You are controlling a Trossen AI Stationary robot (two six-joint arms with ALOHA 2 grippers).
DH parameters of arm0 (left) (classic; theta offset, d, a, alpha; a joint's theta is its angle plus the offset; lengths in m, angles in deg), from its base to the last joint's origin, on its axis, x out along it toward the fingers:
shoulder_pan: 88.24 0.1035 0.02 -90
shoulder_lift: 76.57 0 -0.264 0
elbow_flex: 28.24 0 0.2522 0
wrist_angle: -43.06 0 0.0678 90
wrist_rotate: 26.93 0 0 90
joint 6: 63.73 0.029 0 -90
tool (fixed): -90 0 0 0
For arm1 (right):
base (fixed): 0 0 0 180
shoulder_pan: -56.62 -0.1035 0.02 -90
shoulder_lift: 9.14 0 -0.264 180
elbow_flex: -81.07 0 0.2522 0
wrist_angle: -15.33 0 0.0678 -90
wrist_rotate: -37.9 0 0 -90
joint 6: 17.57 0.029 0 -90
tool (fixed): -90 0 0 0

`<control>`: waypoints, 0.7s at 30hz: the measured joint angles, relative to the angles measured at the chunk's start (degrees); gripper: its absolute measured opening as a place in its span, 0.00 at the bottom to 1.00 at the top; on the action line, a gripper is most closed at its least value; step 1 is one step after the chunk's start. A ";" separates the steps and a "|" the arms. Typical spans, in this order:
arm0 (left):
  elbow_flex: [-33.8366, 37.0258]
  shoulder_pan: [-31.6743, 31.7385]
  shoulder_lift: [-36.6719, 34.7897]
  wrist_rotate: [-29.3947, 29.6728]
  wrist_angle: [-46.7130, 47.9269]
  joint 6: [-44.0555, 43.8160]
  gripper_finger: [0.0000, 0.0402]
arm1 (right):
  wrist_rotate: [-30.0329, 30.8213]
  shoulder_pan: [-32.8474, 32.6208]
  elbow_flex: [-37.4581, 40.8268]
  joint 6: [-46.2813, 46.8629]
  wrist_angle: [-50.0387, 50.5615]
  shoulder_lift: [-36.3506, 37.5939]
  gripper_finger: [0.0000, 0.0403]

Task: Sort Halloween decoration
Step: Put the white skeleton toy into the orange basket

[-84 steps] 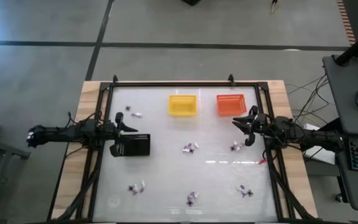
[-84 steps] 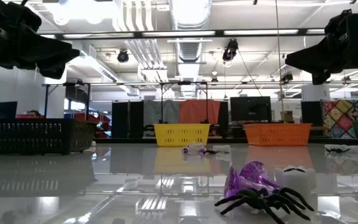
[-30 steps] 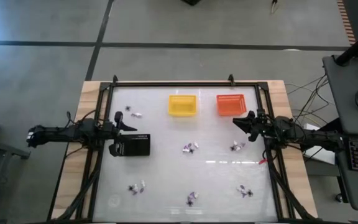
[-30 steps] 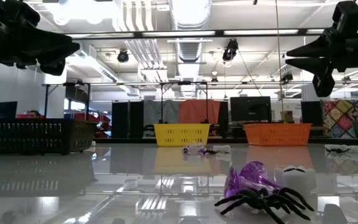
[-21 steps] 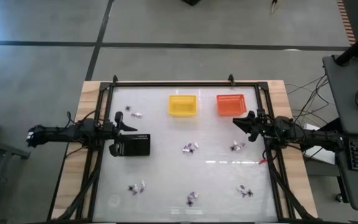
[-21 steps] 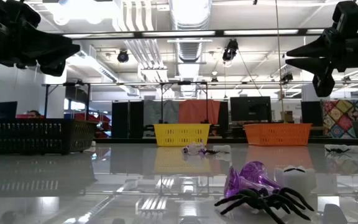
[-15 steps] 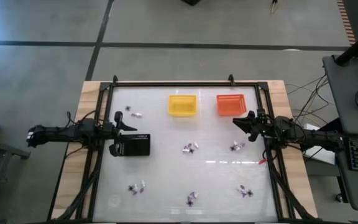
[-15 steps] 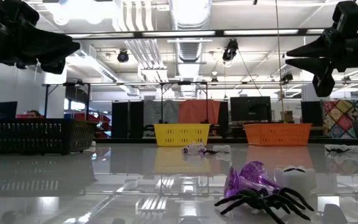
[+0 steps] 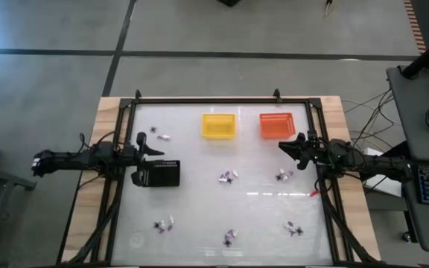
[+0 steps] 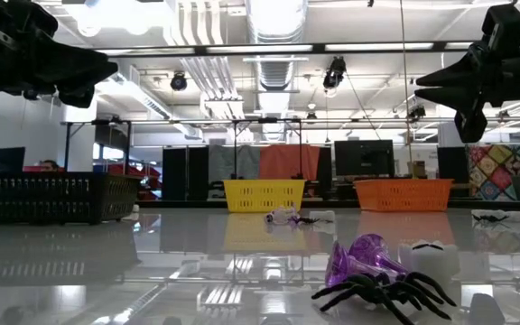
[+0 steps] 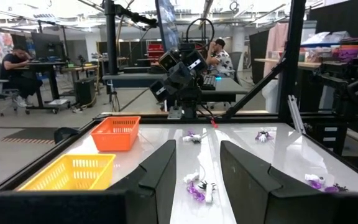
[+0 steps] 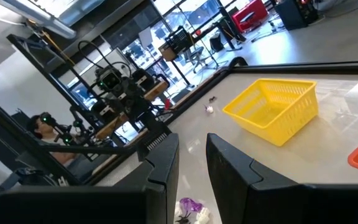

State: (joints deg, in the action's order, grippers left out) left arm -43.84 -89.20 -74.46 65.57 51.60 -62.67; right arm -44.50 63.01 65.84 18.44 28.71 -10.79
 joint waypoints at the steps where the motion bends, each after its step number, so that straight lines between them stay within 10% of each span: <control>1: 0.00 0.20 0.00 0.00 -0.08 0.02 0.27 | -0.03 0.01 -0.01 0.00 0.06 -0.01 0.18; 21: -7.46 0.84 1.70 13.57 9.50 -6.43 0.27 | 0.04 0.00 -0.01 -0.75 -1.53 -0.07 0.18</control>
State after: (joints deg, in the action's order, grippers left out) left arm -51.30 -88.36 -72.76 79.14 61.10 -69.11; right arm -44.47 63.01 65.83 17.69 27.18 -10.86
